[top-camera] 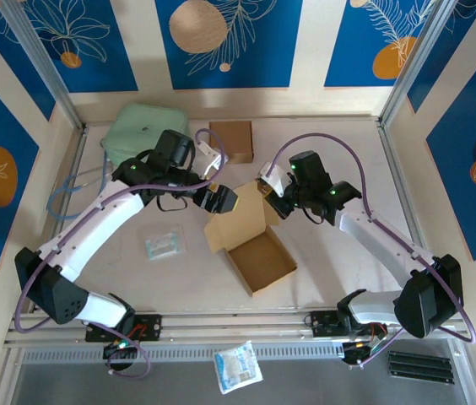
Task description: Fold the paper box
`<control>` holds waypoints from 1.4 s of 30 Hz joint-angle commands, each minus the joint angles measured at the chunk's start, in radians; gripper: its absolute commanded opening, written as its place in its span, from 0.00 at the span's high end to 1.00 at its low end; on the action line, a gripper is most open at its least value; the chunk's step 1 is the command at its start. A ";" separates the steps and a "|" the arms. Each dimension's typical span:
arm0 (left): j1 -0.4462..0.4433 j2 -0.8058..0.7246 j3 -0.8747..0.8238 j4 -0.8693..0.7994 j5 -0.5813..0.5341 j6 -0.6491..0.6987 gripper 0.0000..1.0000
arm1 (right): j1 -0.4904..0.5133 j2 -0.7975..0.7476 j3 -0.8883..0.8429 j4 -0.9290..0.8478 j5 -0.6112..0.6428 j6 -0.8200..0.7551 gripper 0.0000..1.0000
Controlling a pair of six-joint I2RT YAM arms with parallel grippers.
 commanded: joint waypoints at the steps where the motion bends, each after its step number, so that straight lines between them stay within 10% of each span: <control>1: -0.013 0.019 0.027 -0.160 -0.168 -0.006 0.01 | -0.001 0.010 0.041 -0.004 0.021 -0.007 1.00; 10: -0.056 0.028 -0.067 -0.130 -0.111 -0.091 0.06 | 0.011 0.032 0.060 0.018 0.121 -0.003 1.00; 27: -0.114 0.071 -0.092 -0.067 -0.370 -0.153 0.74 | 0.017 -0.019 0.000 0.126 0.068 0.114 1.00; 42: -0.109 0.149 -0.036 0.012 -0.538 0.043 0.86 | -0.035 -0.016 0.073 -0.069 -0.028 0.130 0.59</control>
